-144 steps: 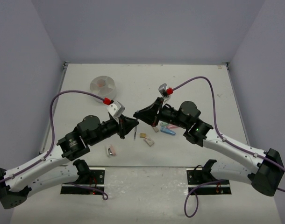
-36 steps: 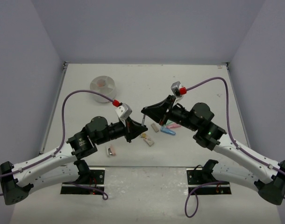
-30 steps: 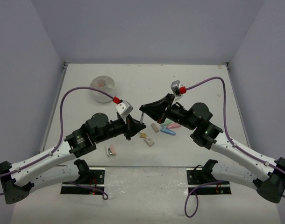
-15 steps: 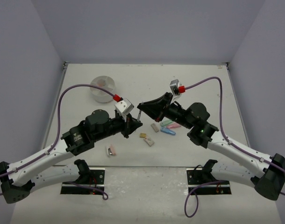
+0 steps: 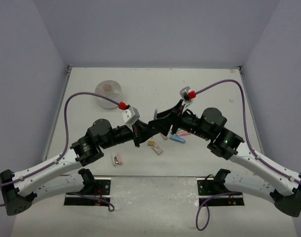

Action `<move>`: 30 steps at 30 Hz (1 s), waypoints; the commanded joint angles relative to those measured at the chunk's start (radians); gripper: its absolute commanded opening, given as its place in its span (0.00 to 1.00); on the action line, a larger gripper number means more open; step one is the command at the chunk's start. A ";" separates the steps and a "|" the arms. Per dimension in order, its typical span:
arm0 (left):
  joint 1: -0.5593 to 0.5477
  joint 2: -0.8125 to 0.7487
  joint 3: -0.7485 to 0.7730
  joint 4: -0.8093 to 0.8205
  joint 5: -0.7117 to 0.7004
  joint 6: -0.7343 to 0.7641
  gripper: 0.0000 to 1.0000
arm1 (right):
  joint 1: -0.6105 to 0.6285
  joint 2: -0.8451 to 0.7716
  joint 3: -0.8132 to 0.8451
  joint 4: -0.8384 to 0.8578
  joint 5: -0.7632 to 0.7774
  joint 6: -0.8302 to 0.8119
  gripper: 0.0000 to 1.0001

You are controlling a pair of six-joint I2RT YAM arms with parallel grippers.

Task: Sort the stationery into containers
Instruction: Close the pen cap on the pen.

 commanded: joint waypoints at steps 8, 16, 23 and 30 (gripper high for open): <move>0.003 0.016 -0.026 0.075 -0.010 0.002 0.00 | -0.008 -0.031 0.142 -0.208 0.092 -0.042 0.78; 0.002 0.040 -0.035 0.043 -0.021 -0.007 0.00 | -0.009 -0.029 0.253 -0.296 0.159 -0.044 0.70; 0.001 0.037 -0.043 0.043 -0.019 -0.004 0.00 | -0.010 0.042 0.313 -0.343 0.135 -0.041 0.42; 0.001 0.048 -0.034 0.039 -0.013 -0.007 0.00 | -0.009 0.052 0.284 -0.340 0.109 -0.061 0.40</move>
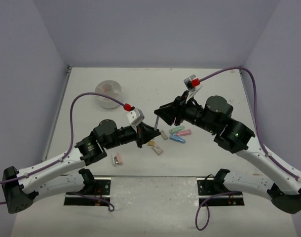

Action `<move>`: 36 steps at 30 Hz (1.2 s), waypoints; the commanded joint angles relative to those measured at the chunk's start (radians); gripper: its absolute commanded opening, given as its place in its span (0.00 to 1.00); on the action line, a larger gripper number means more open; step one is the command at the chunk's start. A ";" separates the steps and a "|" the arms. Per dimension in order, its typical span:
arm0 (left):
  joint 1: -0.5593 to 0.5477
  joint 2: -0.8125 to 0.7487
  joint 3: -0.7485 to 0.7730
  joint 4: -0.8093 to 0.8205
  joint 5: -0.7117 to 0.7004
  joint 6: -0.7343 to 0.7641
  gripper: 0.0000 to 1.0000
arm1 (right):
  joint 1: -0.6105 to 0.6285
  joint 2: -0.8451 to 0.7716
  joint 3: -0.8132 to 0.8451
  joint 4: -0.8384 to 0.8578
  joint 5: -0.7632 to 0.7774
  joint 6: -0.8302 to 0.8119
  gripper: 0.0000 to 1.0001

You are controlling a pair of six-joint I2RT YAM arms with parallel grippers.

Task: Sort the stationery into containers
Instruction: Close the pen cap on the pen.

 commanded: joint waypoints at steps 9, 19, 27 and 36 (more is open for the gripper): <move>0.001 0.025 0.044 -0.012 -0.024 -0.016 0.00 | 0.000 -0.011 -0.046 0.018 -0.055 -0.028 0.18; 0.002 0.010 0.093 -0.015 -0.051 -0.038 0.00 | -0.001 -0.004 -0.146 0.079 -0.065 -0.028 0.00; 0.020 0.059 0.223 -0.043 -0.123 -0.035 0.00 | -0.001 0.041 -0.287 0.171 -0.121 -0.017 0.00; 0.217 0.144 0.316 0.009 0.162 -0.111 0.00 | -0.001 0.063 -0.385 0.236 -0.164 0.006 0.00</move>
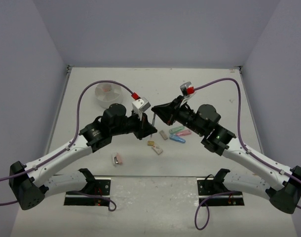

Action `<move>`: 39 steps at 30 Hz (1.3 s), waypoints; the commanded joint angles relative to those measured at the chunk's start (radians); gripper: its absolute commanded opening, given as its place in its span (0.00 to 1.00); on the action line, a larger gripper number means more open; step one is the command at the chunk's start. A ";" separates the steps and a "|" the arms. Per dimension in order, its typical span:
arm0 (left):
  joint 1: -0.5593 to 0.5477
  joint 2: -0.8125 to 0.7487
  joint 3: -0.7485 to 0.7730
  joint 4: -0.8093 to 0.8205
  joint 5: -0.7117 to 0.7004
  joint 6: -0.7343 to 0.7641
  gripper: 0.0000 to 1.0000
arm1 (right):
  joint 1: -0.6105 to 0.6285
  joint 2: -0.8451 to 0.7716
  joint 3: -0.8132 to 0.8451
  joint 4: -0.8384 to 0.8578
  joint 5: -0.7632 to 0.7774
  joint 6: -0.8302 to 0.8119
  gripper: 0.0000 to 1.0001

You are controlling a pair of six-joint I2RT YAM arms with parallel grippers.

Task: Sort the stationery into containers
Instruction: Close the pen cap on the pen, then place the pen in the storage box.

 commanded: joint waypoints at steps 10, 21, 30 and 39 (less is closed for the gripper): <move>0.075 0.081 0.101 0.363 0.216 -0.058 0.00 | 0.035 0.055 0.015 -0.203 -0.242 0.049 0.00; 0.075 0.070 0.095 0.282 0.121 -0.002 0.00 | 0.035 0.034 0.031 -0.210 -0.205 0.047 0.37; 0.076 0.146 0.127 0.180 -0.113 -0.043 0.00 | 0.007 -0.121 0.080 -0.314 0.105 0.087 0.99; 0.215 0.218 0.238 0.035 -0.621 -0.210 0.00 | -0.016 -0.408 -0.063 -0.323 0.487 -0.011 0.99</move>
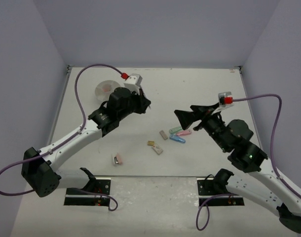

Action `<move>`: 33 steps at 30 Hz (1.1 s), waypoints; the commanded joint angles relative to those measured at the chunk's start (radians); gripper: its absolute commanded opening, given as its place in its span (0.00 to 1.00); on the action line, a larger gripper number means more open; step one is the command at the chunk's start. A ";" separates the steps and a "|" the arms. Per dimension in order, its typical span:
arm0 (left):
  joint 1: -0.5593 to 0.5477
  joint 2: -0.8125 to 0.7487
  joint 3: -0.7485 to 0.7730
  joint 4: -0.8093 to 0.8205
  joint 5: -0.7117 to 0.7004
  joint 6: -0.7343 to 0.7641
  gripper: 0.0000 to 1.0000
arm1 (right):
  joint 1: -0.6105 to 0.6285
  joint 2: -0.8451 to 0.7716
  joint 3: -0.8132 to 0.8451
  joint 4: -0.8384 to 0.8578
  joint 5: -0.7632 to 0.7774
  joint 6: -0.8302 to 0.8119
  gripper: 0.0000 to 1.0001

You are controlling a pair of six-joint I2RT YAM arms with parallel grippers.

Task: Sort the stationery into containers
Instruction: Place the pen in the storage box.

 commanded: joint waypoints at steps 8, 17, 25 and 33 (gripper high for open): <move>0.502 0.167 0.349 -0.099 -0.532 -0.233 0.00 | -0.007 -0.124 -0.164 0.050 0.164 -0.114 0.99; 0.573 0.369 0.354 0.263 -0.516 0.150 0.00 | -0.007 -0.136 -0.182 0.058 0.138 -0.118 0.99; 0.597 0.470 0.329 0.226 -0.399 0.102 0.00 | -0.006 -0.125 -0.186 0.058 0.141 -0.119 0.99; 0.602 0.478 0.237 0.282 -0.317 0.059 0.00 | -0.006 -0.107 -0.184 0.058 0.147 -0.123 0.99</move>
